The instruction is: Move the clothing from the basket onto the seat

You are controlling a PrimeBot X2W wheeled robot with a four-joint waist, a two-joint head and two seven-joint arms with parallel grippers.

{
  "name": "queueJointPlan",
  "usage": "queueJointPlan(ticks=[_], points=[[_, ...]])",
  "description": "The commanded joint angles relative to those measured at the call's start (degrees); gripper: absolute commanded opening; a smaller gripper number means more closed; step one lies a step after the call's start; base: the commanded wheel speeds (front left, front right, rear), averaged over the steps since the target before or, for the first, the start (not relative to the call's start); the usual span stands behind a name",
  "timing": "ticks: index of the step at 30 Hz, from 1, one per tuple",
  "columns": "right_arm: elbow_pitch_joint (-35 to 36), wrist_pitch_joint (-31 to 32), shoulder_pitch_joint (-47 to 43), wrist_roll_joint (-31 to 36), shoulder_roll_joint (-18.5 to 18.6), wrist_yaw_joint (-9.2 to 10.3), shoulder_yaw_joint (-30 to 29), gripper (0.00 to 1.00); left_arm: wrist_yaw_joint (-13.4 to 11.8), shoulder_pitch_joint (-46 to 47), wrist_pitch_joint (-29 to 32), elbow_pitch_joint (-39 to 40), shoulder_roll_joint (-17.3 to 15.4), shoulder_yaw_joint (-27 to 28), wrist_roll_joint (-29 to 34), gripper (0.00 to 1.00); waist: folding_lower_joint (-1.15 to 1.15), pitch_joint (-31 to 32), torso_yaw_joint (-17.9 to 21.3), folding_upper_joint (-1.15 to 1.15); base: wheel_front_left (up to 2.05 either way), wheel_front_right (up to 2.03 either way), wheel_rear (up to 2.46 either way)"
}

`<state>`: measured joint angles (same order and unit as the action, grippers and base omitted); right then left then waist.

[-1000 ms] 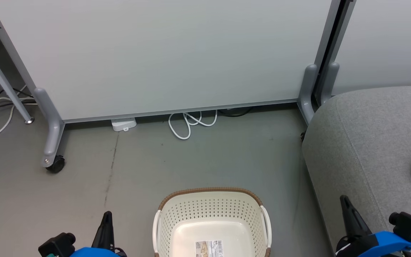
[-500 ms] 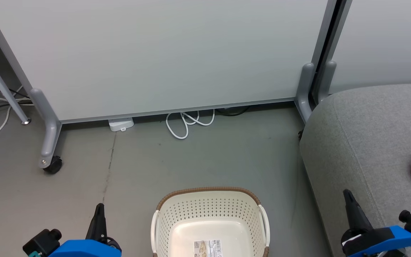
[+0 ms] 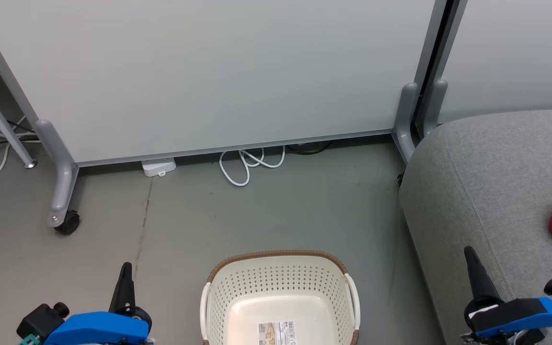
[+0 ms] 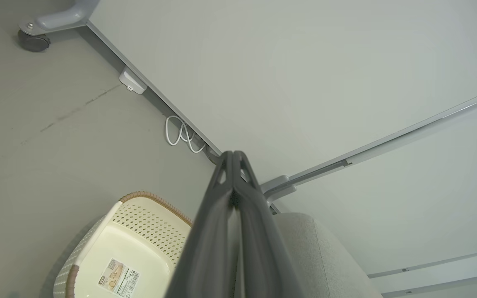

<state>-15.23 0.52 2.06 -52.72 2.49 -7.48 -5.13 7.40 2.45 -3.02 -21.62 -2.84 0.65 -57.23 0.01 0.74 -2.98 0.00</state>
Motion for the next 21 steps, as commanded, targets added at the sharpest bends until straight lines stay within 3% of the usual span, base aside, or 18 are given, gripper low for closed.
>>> queueJointPlan(ticks=[1,21], points=[[0.9,0.4,1.6,-1.6,0.4,-0.02,-0.2,0.0,0.1,1.6,0.4,1.0,-0.1,0.4,-1.4,0.0,-0.01,0.0,0.0,0.0,0.0,0.0,0.0],[1.0,2.3,2.6,-14.5,0.4,-0.02,-0.6,0.0,0.1,2.5,3.6,3.4,-0.1,2.3,-12.9,0.0,-0.01,-0.3,0.8,0.0,0.0,0.0,0.0]])
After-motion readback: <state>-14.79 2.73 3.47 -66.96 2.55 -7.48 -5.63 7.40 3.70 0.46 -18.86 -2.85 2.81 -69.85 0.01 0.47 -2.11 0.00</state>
